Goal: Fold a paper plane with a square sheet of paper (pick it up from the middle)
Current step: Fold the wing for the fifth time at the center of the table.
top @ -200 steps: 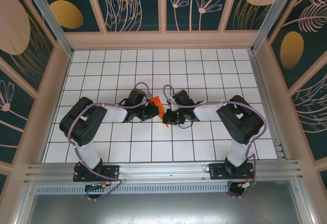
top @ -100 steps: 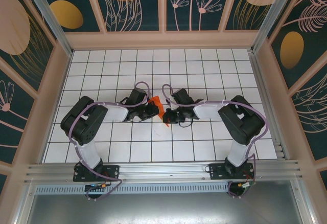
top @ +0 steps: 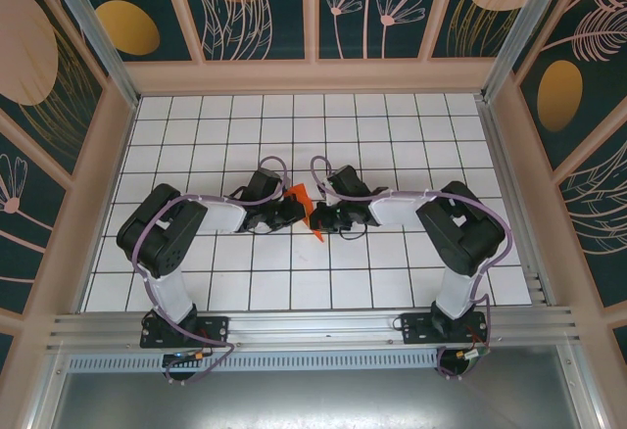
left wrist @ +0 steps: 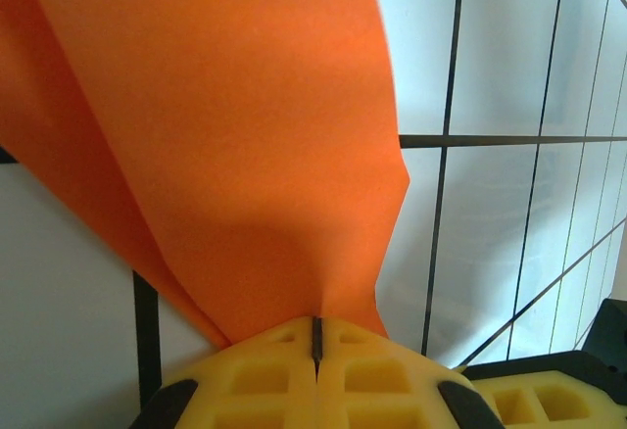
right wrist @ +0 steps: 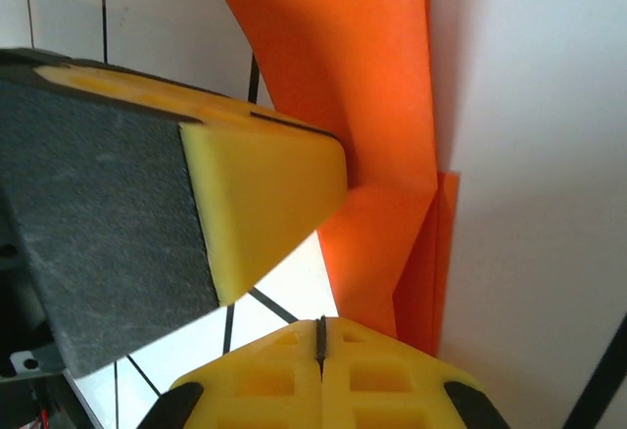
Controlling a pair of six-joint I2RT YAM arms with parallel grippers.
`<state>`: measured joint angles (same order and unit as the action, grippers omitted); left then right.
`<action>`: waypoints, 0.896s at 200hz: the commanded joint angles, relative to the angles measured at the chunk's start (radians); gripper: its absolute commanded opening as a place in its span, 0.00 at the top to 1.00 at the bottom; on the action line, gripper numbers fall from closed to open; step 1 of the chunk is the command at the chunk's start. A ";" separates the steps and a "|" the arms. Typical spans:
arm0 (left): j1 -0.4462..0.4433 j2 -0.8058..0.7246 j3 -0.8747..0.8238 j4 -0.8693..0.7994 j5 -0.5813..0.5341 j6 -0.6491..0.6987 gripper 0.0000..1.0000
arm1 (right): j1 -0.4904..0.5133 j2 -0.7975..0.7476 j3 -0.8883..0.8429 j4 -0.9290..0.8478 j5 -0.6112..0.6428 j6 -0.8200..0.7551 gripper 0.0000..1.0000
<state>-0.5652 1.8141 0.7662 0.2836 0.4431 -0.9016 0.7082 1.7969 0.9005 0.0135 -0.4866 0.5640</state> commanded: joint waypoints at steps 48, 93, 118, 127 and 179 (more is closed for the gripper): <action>0.000 0.036 0.010 -0.058 -0.046 0.019 1.00 | -0.006 0.072 0.052 -0.015 0.049 0.024 1.00; 0.000 0.038 0.009 -0.100 -0.089 0.017 1.00 | 0.011 0.048 -0.013 -0.091 -0.001 -0.024 1.00; 0.000 0.043 0.000 -0.116 -0.116 0.012 1.00 | 0.018 0.015 -0.064 -0.134 -0.027 -0.054 1.00; 0.001 0.046 -0.001 -0.122 -0.123 0.009 1.00 | 0.021 0.004 -0.078 -0.147 -0.036 -0.062 1.00; 0.001 0.057 -0.007 -0.129 -0.144 -0.002 1.00 | 0.038 -0.032 -0.143 -0.184 -0.052 -0.088 1.00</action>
<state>-0.5701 1.8168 0.7753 0.2642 0.4206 -0.9024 0.7155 1.7752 0.8280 0.0223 -0.4885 0.5045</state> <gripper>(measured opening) 0.061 0.064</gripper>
